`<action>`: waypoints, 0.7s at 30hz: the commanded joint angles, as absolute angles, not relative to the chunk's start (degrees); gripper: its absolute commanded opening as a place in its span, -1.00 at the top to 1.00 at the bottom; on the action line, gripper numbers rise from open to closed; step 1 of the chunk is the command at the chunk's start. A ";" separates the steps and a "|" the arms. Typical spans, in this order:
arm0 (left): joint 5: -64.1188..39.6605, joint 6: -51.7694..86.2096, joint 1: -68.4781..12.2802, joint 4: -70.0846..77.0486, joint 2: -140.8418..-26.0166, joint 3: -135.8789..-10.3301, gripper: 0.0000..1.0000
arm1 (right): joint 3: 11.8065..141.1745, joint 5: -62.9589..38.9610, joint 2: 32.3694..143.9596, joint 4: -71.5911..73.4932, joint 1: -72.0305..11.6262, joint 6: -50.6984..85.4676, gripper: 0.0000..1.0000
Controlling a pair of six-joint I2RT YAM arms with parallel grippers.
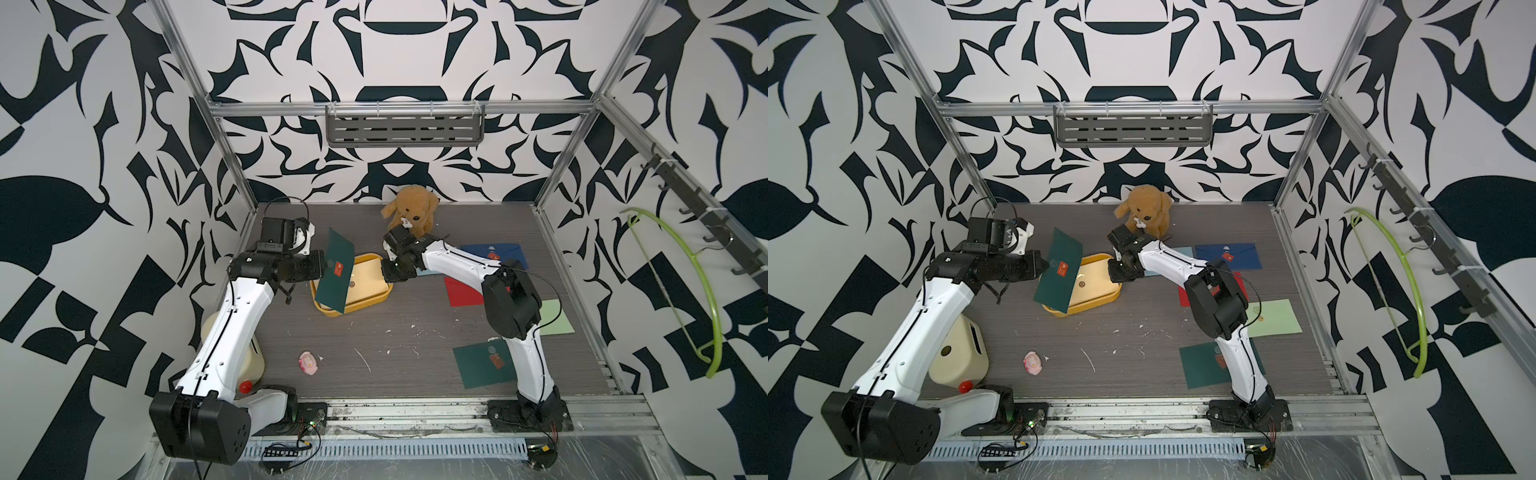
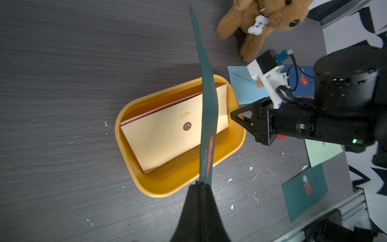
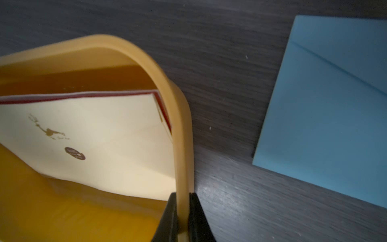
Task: Put the sealed envelopes into the storage box
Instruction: Pick up the storage box at the center of the board, then place the envelope in the storage box.
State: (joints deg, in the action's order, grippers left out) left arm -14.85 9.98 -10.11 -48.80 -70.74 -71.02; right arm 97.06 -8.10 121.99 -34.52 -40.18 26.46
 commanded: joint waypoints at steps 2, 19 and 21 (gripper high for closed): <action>-18.69 -2.39 -15.54 -57.15 -74.96 -74.89 1.00 | 91.62 -8.04 113.86 -36.51 -40.17 18.48 0.78; -10.46 -7.86 -27.11 -47.26 -78.88 -63.86 1.00 | 78.28 -16.31 103.89 -36.20 -40.43 10.80 0.82; -9.36 -7.83 -27.72 -44.48 -79.17 -62.45 1.00 | 78.14 -17.02 103.90 -35.69 -40.69 10.89 0.82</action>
State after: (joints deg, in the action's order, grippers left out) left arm -10.17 -7.33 -27.05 -49.60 -79.05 -64.12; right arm 78.00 -13.98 106.59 -37.39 -40.23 11.73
